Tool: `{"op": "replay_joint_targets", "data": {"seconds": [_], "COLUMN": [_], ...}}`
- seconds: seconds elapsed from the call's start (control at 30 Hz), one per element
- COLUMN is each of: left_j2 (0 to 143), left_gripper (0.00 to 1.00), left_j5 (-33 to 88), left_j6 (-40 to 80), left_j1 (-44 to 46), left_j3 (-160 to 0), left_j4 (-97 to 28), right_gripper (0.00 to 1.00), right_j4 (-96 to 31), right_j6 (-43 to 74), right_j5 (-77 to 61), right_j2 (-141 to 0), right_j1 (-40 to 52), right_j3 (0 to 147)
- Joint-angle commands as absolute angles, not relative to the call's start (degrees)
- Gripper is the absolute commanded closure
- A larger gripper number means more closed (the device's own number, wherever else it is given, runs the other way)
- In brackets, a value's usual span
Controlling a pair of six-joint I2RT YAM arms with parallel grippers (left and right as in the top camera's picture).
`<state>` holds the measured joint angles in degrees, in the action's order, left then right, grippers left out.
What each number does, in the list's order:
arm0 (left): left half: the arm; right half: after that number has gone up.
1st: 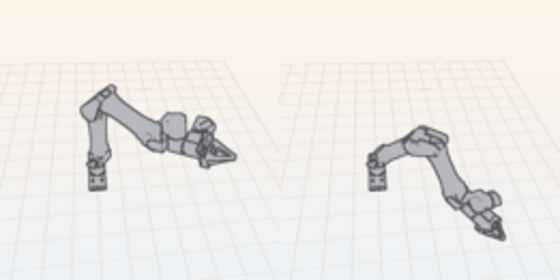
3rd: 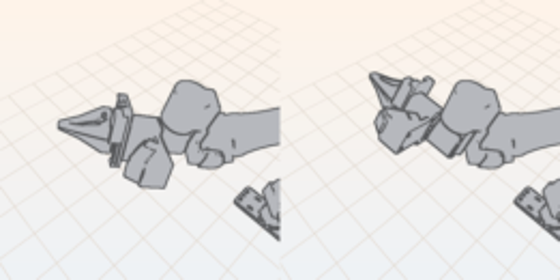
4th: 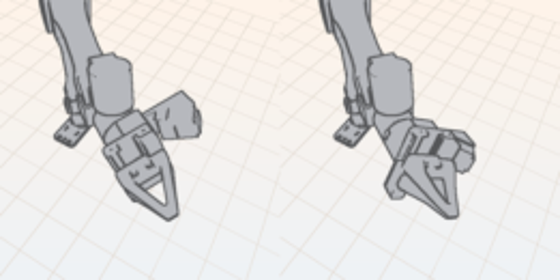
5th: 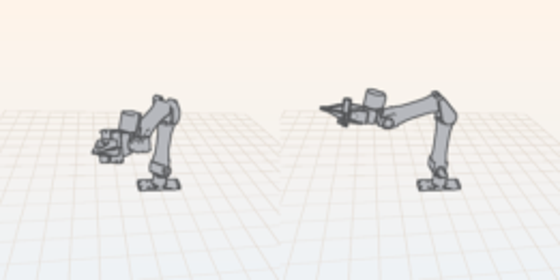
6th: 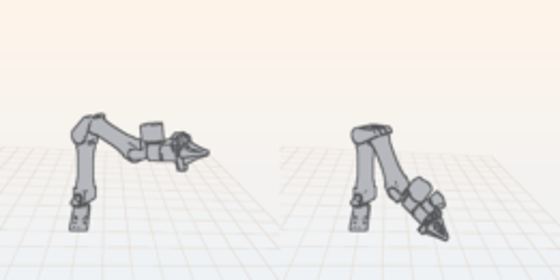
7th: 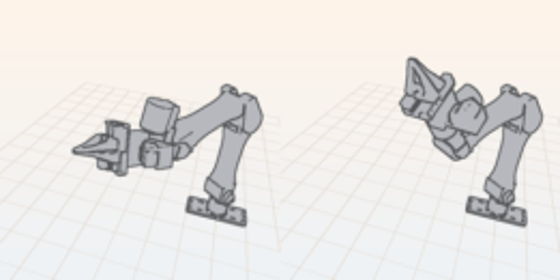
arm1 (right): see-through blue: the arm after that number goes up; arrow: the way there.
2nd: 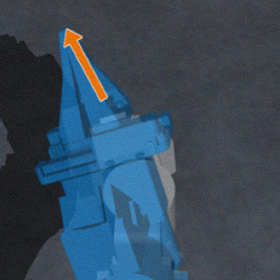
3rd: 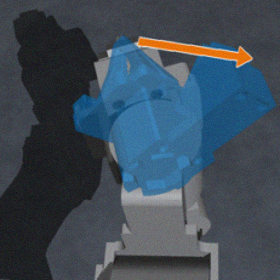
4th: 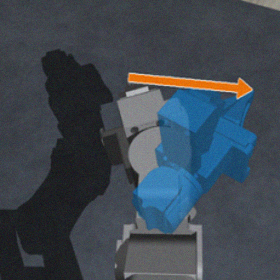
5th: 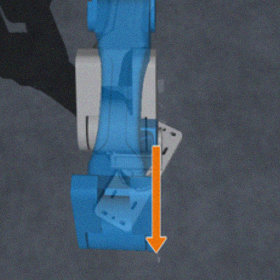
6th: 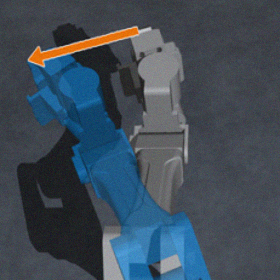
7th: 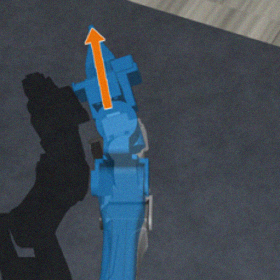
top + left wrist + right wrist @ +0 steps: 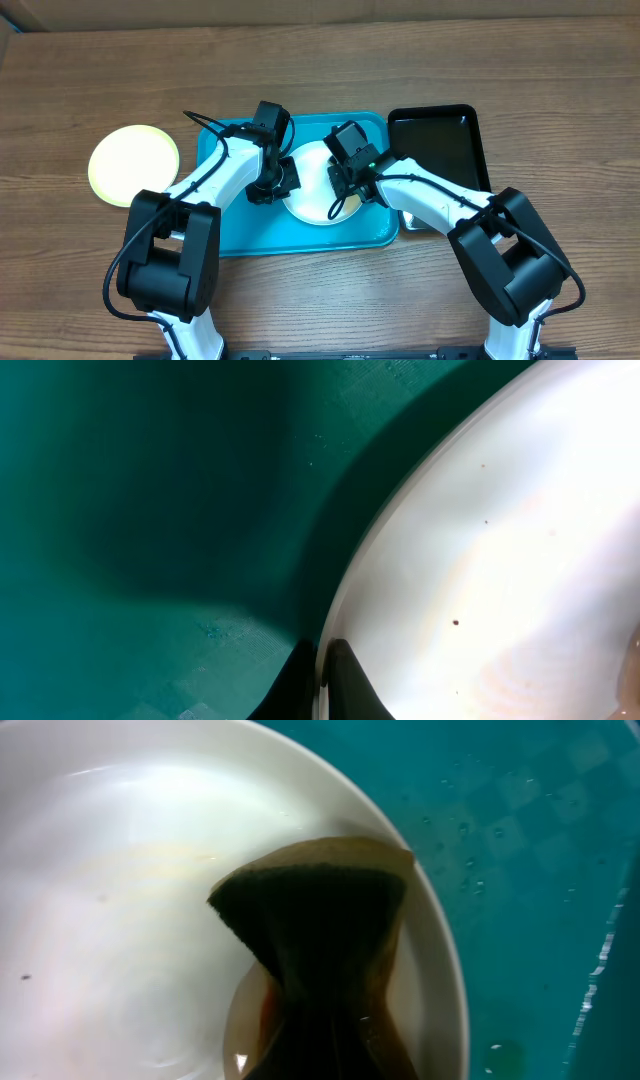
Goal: Clean dirty plates on tray and stack at the side
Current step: 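Scrub the sauce on the white plate with the held sponge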
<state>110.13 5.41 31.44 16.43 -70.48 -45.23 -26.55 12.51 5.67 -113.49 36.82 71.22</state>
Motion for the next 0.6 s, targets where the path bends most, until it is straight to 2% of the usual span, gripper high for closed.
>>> {"op": "replay_joint_targets", "data": {"seconds": [0.0,0.27,0.5,0.57], "left_j2": [111.3,111.3,111.3,111.3], "left_gripper": [0.96,0.96,0.96,0.96], "left_j5": [4.0,4.0,3.9,3.9], "left_j6": [31.7,31.7,31.7,31.7], "left_j1": [16.9,16.9,16.9,16.9], "left_j3": [-69.8,-69.8,-69.8,-69.8], "left_j4": [-45.8,-45.8,-45.8,-45.8], "right_gripper": [0.96,0.96,0.96,0.96], "right_j4": [-27.0,-23.8,-23.8,-23.9], "right_j6": [15.3,15.2,14.6,14.6], "right_j5": [-8.3,-21.8,-48.1,-52.0], "right_j2": [-115.3,-115.1,-112.6,-111.1], "right_j1": [37.8,36.1,26.5,23.4], "right_j3": [68.7,69.8,76.4,77.7]}}
